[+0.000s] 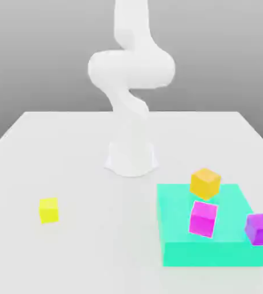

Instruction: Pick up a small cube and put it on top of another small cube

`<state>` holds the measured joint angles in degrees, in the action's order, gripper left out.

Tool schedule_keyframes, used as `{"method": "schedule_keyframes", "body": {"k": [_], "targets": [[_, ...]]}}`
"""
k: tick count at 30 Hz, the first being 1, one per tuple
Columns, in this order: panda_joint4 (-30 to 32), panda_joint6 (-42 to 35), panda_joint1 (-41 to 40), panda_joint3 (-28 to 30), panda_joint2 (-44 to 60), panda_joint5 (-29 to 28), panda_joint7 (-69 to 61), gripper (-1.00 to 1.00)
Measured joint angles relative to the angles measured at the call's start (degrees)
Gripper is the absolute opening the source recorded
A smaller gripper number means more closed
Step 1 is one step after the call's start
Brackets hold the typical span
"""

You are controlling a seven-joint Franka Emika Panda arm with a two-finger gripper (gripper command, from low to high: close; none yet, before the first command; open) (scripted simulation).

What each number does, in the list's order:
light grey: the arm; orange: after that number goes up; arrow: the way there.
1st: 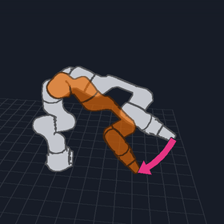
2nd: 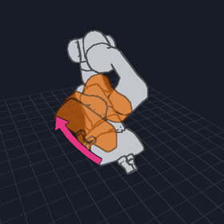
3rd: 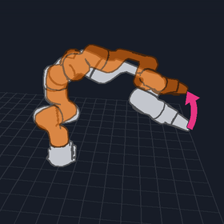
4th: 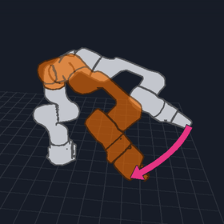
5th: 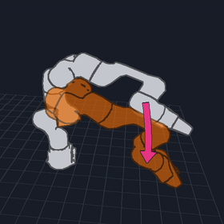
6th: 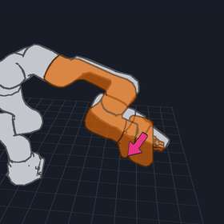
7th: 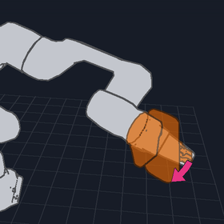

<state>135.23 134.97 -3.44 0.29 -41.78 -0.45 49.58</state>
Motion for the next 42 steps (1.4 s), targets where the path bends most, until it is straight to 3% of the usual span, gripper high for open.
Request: {"method": "schedule_keyframes", "body": {"k": [14,18,21,26,27,34,42], "targets": [[22.31,21.5,-21.05,5.2,28.36,-2.92,25.56,0.0],[29.48,28.94,-26.46,8.88,38.54,-1.06,32.09,0.0],[30.2,34.09,-27.29,8.19,45.16,3.31,30.7,0.0],[28.44,42.48,-33.07,1.47,55.58,8.01,27.46,0.0],[28.17,43.66,-33.92,0.63,57.03,8.09,27.34,-1.0],[28.16,43.78,-34.15,0.43,57.09,7.92,27.49,-1.0],[30.98,31.46,-32.33,3.33,41.9,1.03,33.36,-1.0]]}}
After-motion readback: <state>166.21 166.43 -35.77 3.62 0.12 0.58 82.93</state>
